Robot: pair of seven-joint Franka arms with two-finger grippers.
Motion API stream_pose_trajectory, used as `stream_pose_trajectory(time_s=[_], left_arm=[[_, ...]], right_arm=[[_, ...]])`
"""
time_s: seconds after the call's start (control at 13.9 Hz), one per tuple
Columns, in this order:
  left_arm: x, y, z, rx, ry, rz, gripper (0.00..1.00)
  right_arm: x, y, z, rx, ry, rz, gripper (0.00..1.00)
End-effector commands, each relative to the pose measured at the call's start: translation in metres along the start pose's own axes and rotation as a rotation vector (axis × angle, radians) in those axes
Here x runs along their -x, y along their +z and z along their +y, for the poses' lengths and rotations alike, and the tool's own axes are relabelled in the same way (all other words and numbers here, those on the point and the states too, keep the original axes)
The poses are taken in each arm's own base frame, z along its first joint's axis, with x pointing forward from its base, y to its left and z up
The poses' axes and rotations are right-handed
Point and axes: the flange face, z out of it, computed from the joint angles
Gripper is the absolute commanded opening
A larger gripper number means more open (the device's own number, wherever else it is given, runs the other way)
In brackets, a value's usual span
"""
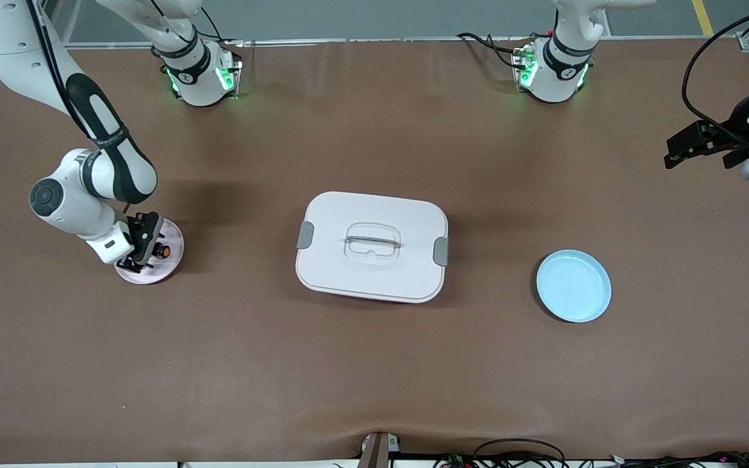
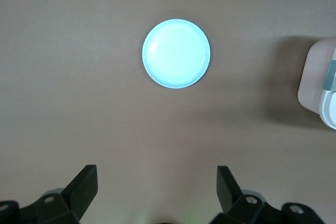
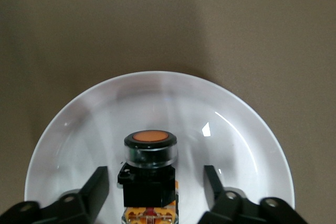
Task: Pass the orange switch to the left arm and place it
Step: 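Lower the right gripper and grasp the orange switch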
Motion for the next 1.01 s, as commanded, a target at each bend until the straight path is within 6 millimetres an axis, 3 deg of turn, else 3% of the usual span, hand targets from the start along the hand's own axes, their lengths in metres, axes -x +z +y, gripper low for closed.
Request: stream_pose_trajectory(time_s=[0.0, 0.29, 0.72, 0.94], left_arm=[[-0.001, -0.003, -0.003, -0.01, 0.014, -0.008, 1.0], [0.0, -0.004, -0.002, -0.01, 0.014, -0.006, 1.0], [0.0, -0.005, 0.0, -0.008, 0.019, -0.005, 1.0], [0.0, -0.011, 0.002, 0.01, 0.019, 0.008, 1.0]], right_arm=[[0.004, 0.0, -0.001, 0.002, 0.006, 0.017, 0.0], [0.003, -0.003, 0.001, -0.016, 0.013, 0.02, 0.0], [0.007, -0.034, 0.025, -0.175, 0.106, 0.089, 0.0], [-0.002, -0.05, 0.022, -0.263, 0.237, 0.085, 0.0]])
